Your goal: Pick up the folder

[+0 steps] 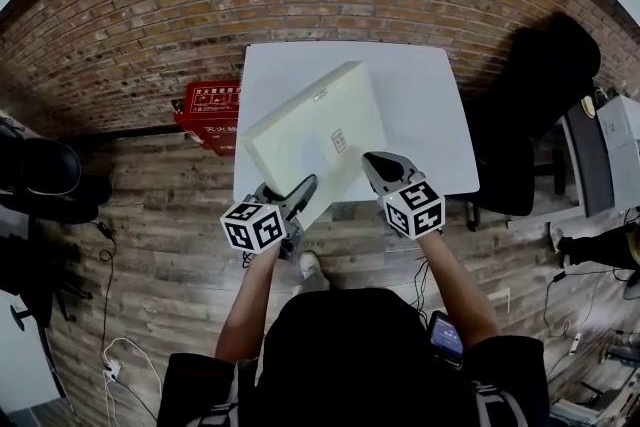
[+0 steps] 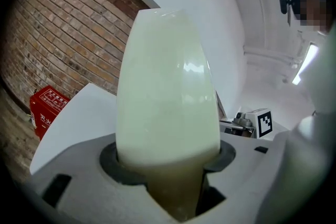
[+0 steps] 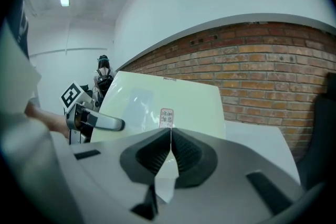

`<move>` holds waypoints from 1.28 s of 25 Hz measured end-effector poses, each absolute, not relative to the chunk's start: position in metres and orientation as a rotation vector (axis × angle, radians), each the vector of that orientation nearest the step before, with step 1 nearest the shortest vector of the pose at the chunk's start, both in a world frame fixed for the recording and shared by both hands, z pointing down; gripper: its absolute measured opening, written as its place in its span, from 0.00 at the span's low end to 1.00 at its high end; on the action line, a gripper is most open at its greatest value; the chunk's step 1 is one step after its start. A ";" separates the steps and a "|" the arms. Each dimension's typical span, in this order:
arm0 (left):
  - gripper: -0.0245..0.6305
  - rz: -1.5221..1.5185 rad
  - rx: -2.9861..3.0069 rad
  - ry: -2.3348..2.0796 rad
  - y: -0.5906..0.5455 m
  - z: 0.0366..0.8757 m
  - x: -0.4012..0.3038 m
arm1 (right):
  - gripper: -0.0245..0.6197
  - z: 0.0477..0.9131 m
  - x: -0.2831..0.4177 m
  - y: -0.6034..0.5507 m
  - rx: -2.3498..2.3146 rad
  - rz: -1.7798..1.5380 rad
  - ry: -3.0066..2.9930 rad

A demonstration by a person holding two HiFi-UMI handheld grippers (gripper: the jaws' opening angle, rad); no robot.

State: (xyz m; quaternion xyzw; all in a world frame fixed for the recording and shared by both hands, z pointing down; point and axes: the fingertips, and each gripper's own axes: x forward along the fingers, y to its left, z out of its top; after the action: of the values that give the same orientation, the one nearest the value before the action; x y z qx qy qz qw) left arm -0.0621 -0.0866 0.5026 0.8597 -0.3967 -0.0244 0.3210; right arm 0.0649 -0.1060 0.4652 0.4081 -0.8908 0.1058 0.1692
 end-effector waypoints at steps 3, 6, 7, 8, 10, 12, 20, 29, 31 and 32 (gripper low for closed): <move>0.45 -0.061 2.266 -1.075 -0.079 0.493 -0.047 | 0.08 0.456 0.079 -0.097 1.144 0.291 -2.548; 0.45 -0.064 2.273 -1.087 -0.069 0.485 -0.030 | 0.08 0.449 0.094 -0.088 1.132 0.281 -2.564; 0.45 -0.065 2.277 -1.087 -0.065 0.482 -0.025 | 0.08 0.447 0.099 -0.085 1.128 0.276 -2.569; 0.45 -0.063 2.283 -1.092 -0.061 0.478 -0.019 | 0.08 0.444 0.103 -0.082 1.121 0.269 -2.576; 0.45 -0.054 2.299 -1.112 -0.052 0.471 -0.007 | 0.08 0.438 0.112 -0.076 1.111 0.247 -2.596; 0.45 -0.049 2.315 -1.138 -0.044 0.463 0.002 | 0.08 0.429 0.119 -0.070 1.113 0.219 -2.626; 0.45 -0.063 2.346 -1.242 -0.009 0.438 0.016 | 0.08 0.400 0.136 -0.035 1.088 0.120 -2.719; 0.45 -0.098 2.375 -1.294 0.042 0.409 0.045 | 0.08 0.383 0.166 0.014 1.066 0.069 -2.793; 0.45 -0.102 2.382 -1.304 0.053 0.405 0.050 | 0.08 0.379 0.171 0.024 1.058 0.060 -2.808; 0.45 -0.095 2.387 -1.315 0.058 0.403 0.052 | 0.08 0.378 0.172 0.029 1.056 0.056 -2.814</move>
State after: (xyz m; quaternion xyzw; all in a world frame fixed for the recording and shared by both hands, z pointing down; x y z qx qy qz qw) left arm 0.0520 0.0585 0.4032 0.8567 -0.4718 -0.0340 0.2058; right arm 0.1725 0.0288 0.3776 0.3504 -0.9340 0.0186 0.0677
